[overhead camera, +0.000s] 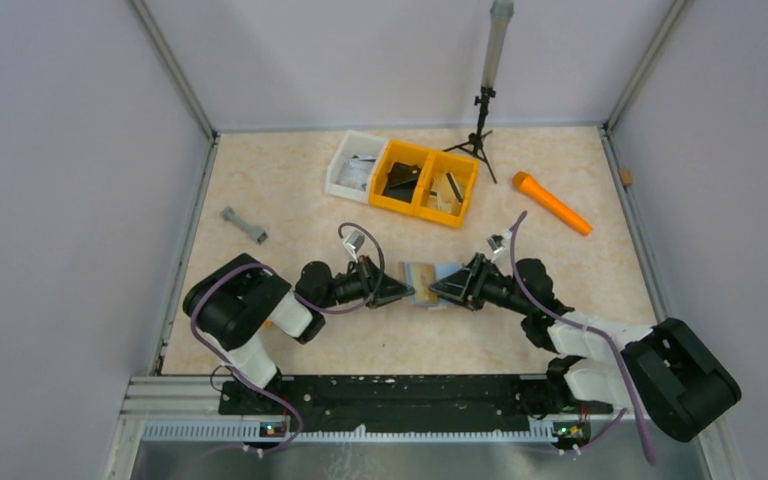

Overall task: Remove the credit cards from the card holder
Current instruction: Remove the credit card from the card holder.

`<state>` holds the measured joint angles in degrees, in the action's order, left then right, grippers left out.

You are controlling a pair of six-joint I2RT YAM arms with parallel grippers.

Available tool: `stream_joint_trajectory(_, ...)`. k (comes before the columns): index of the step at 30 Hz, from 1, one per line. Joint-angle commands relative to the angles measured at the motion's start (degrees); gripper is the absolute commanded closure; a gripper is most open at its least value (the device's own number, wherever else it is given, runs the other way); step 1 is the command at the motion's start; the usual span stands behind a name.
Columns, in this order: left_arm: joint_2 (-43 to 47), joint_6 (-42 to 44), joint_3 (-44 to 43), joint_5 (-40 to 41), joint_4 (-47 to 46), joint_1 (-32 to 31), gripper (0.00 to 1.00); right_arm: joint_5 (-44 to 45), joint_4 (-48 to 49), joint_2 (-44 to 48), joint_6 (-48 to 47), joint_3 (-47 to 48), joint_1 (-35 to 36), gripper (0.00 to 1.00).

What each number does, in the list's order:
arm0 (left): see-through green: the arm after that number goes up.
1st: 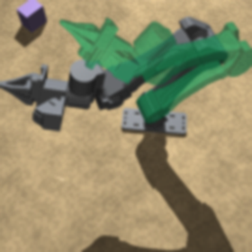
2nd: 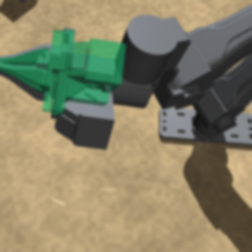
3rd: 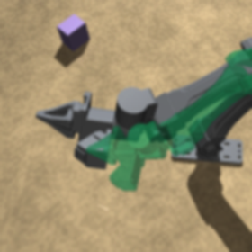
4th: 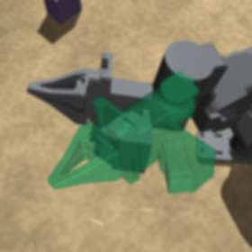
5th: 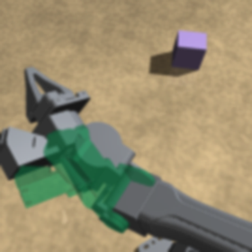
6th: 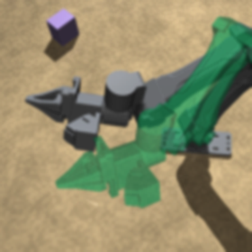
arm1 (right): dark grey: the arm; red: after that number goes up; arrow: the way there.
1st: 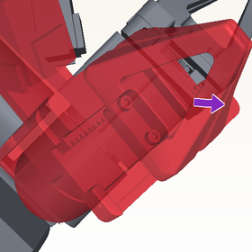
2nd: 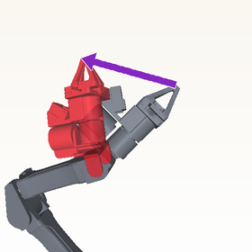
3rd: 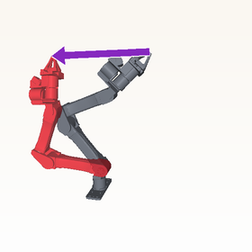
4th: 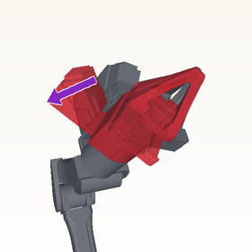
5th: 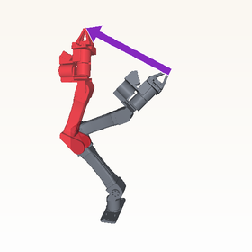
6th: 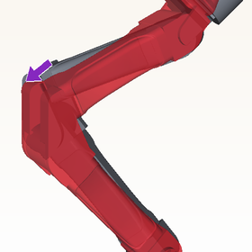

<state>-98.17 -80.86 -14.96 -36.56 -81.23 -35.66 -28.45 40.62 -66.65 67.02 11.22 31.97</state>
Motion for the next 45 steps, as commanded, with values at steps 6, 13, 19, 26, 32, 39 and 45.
stream_joint_trajectory(6, 3.7, -0.7, -2.3, -0.3, -11.4, -1.7, 1.00, -7.7, 14.7, 5.3, 9.7, -0.7, -0.9, 0.66)
stream_joint_trajectory(13, 6.0, -0.1, -1.9, 0.3, -11.4, -2.1, 1.00, -8.7, 21.5, 5.0, 14.0, -1.3, -0.9, 0.85)
stream_joint_trajectory(19, 7.1, 0.5, -1.9, 0.3, -9.9, -2.4, 1.00, -9.3, 22.7, 5.9, 15.1, -0.6, -0.9, 0.99)
stream_joint_trajectory(26, 7.7, -0.7, -1.8, 0.3, -11.0, -2.1, 1.00, -8.0, 11.4, 11.5, 9.5, 1.0, -1.5, 1.00)
stream_joint_trajectory(32, 7.7, -1.3, -1.1, -0.1, -11.6, -1.2, 1.00, -6.7, -1.5, 16.0, 2.8, 2.2, -3.8, 1.00)
stream_joint_trajectory(39, 9.7, -1.0, 0.0, 0.9, -11.6, -0.5, 1.00, -8.4, -3.2, 16.6, 1.9, 1.1, -7.2, 1.00)
stream_joint_trajectory(45, 11.1, -0.7, 1.1, 1.8, -11.6, 0.5, 1.00, -9.0, -5.2, 17.1, 0.3, 0.8, -8.7, 1.00)
